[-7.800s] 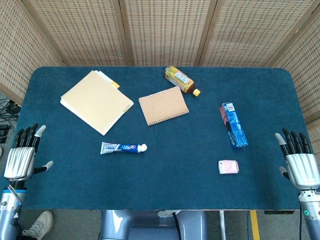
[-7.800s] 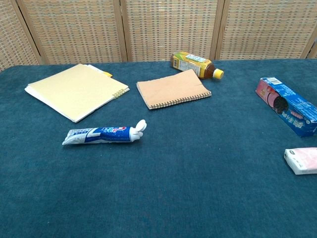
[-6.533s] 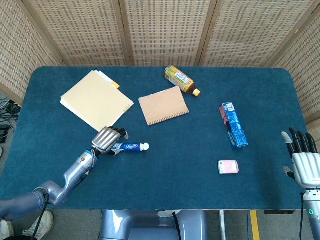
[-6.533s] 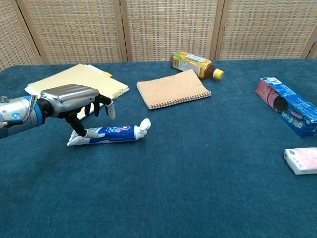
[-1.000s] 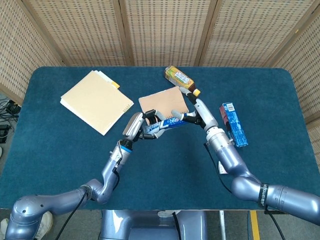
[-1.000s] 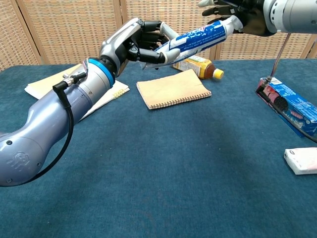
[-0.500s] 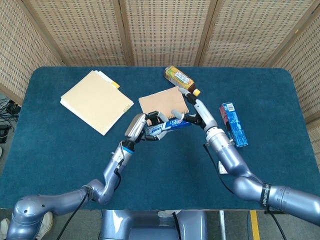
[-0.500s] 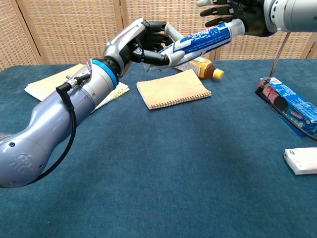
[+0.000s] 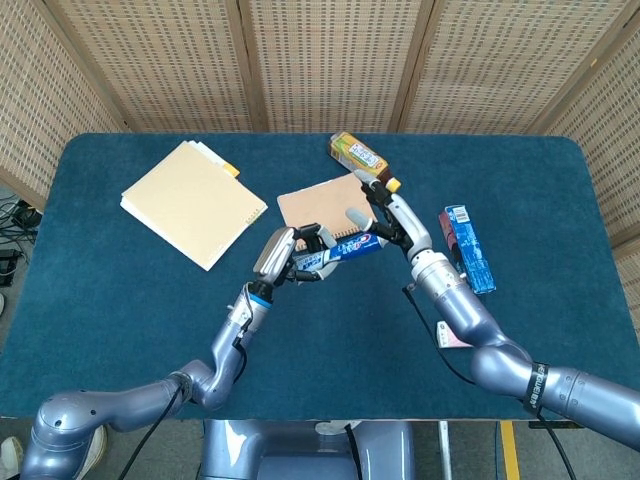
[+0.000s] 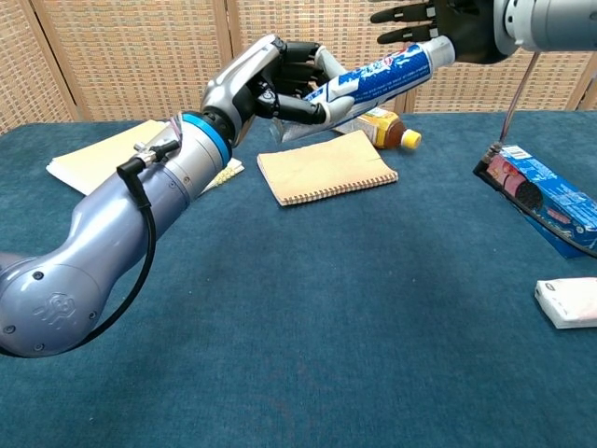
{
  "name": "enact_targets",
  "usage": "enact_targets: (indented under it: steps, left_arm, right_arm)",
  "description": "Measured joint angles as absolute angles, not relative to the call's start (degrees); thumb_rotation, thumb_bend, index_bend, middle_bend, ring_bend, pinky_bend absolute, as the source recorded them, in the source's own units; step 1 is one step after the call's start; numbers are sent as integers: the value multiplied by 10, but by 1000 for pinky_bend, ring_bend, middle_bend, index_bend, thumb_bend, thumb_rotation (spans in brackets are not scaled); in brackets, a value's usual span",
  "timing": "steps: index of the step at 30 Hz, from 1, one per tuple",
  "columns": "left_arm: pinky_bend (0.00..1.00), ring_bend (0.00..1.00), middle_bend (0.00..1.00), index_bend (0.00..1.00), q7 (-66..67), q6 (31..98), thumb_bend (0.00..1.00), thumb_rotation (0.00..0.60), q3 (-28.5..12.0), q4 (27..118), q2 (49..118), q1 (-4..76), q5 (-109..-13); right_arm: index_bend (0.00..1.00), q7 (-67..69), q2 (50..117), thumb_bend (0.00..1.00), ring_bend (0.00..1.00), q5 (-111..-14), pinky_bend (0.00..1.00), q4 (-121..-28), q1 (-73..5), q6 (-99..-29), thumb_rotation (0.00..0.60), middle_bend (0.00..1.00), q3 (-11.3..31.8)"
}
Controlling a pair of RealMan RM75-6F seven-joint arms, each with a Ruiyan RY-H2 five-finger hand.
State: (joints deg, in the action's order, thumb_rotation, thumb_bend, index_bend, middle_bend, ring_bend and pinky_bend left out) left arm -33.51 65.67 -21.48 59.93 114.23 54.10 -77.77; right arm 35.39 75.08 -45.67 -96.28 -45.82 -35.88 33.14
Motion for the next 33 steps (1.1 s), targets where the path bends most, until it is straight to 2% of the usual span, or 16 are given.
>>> enact_targets:
  steps: [17,33]
  left_arm:
    - [579,595,603,735,-336,660,679,600,-230,575,1161,550,-769]
    - [579,594,603,735,-338,667,679,600,-226,576,1153,540,-771]
  right_arm:
    - [0,410,740,0,0,-385,0,-976,-455,-336,144,0,360]
    - [0,444,734,0,0,-392,0,-977,-431,-346,140,0,382]
